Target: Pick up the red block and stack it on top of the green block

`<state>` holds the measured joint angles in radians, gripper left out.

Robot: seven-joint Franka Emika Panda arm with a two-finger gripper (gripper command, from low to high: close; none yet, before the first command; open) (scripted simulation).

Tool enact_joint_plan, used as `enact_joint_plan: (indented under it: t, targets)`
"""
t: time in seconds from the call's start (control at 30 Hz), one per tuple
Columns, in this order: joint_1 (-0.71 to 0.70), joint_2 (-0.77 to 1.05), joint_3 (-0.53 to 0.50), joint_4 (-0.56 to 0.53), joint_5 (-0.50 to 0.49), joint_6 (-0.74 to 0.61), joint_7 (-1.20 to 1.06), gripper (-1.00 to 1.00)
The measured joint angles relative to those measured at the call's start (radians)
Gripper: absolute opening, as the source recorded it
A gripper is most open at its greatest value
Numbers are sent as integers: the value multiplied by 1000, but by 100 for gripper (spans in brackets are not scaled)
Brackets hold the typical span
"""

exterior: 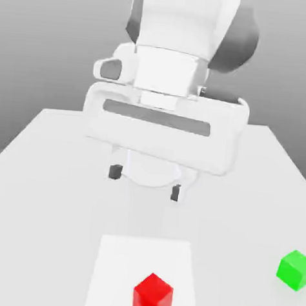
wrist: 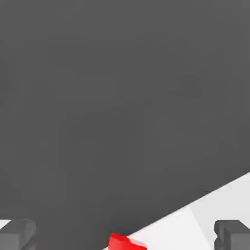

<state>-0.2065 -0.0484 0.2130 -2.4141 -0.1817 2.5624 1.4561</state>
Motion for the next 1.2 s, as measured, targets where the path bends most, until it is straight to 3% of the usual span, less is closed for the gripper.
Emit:
enact_joint_plan:
  t: [0.27, 0.4, 0.43, 0.67, 0.83, 1.2]
  targets:
    - [11, 268, 5, -43, 55, 120, 153, 0]
    - [45, 412, -39, -24, 2, 232, 206, 0]
    - [55, 438, -51, -20, -9, 253, 215, -100]
    - [55, 440, -51, -20, -10, 256, 216, -100]
    - [26, 287, 6, -46, 65, 130, 169, -100]
    - [383, 231, 246, -26, 29, 40, 575, -100]
